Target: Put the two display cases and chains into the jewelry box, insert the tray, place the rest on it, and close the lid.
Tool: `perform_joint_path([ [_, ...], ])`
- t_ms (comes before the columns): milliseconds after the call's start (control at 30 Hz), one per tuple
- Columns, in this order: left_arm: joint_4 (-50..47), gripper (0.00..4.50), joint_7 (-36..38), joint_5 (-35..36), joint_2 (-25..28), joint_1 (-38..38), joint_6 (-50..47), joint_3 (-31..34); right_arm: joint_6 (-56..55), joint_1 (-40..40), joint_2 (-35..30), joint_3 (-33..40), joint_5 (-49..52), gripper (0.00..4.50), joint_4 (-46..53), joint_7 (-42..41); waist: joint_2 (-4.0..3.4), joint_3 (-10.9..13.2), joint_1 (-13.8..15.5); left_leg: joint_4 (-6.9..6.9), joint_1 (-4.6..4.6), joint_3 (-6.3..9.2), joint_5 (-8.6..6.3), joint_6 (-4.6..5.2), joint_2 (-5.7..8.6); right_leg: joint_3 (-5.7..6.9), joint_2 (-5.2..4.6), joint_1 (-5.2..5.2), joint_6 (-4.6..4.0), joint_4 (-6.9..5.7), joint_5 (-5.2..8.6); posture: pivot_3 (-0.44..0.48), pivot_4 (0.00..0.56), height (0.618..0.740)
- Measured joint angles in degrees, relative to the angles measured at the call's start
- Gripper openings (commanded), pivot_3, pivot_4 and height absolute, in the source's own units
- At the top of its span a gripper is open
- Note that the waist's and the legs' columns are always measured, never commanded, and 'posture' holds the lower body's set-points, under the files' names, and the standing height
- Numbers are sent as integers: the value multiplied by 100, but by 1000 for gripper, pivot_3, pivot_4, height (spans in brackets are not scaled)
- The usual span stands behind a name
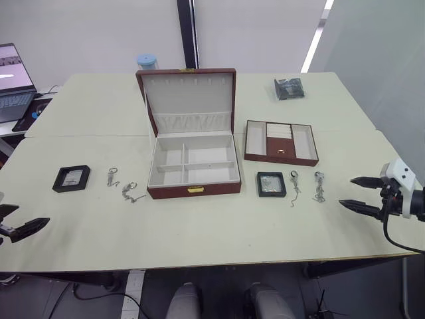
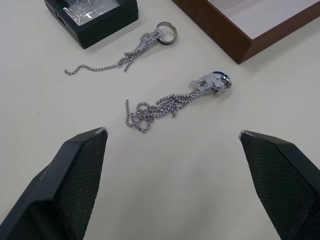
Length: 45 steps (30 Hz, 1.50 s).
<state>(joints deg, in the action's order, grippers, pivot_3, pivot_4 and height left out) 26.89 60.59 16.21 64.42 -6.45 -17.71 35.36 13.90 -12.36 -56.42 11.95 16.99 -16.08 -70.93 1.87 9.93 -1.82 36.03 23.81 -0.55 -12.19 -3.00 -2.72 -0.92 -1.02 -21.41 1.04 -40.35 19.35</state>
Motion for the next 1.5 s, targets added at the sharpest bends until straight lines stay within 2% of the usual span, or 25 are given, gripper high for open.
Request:
perform_joint_path([
  [533, 295, 4500, 107, -72, 41, 245, 340, -27, -41, -8, 89, -10, 56, 4473, 31, -15, 0, 0, -2, 0, 0, -1, 0, 0, 0, 0, 0, 0, 0, -2, 0, 0, 150, 740],
  [667, 263, 4500, 111, -49, -93, 317, 477, -74, 284, -69, 380, -46, 400, 4473, 616, -13, 0, 0, -6, 2, 0, 1, 0, 0, -1, 0, 2, 0, 0, -8, 0, 0, 150, 740],
  [800, 288, 4500, 227, -225, -79, 417, 839, -516, 817, -284, 777, -328, 916, 4473, 1818, 48, 0, 0, -2, 2, -1, 5, 0, -1, -1, 2, 3, 0, 0, -11, 0, 0, 150, 740],
  [933, 628, 4500, 405, -545, 63, 1162, 1131, -1257, 1061, -368, 1390, -836, 1252, 4473, 2946, 277, 17, -7, 38, 7, 8, 19, 0, -1, -1, 14, 8, 1, 0, -10, 0, 0, 150, 740],
  [1033, 1089, 4500, 614, -887, 208, 2075, 1374, -1906, 982, -314, 1818, -1283, 1217, 4473, 3401, 497, 22, -6, 77, 10, 9, 13, 0, 0, 9, 11, 8, 2, 1, -7, 0, 0, 150, 740],
  [1133, 1587, 4500, 883, -1243, 240, 2955, 1672, -2518, 619, -250, 2125, -1620, 975, 4473, 3503, 637, 24, -7, 77, 11, 10, 7, 0, 0, 5, 11, 35, -1, 1, -8, 0, 0, 150, 740],
  [1300, 2580, 4500, 1122, -1946, 268, 4004, 2213, -3385, 91, -131, 2430, -1835, 697, 4473, 3559, 852, 26, -6, 19, 11, 8, 7, 0, -1, 1, 12, 62, -5, 0, -12, 0, 0, 150, 740],
  [1500, 3427, 4500, 1134, -2545, 240, 4839, 2635, -3997, -64, 253, 2429, -2048, 546, 4473, 3635, 978, 27, -6, 7, 13, 5, 9, 1, -1, -1, 10, 72, -8, 0, -22, 0, 0, 150, 740],
])
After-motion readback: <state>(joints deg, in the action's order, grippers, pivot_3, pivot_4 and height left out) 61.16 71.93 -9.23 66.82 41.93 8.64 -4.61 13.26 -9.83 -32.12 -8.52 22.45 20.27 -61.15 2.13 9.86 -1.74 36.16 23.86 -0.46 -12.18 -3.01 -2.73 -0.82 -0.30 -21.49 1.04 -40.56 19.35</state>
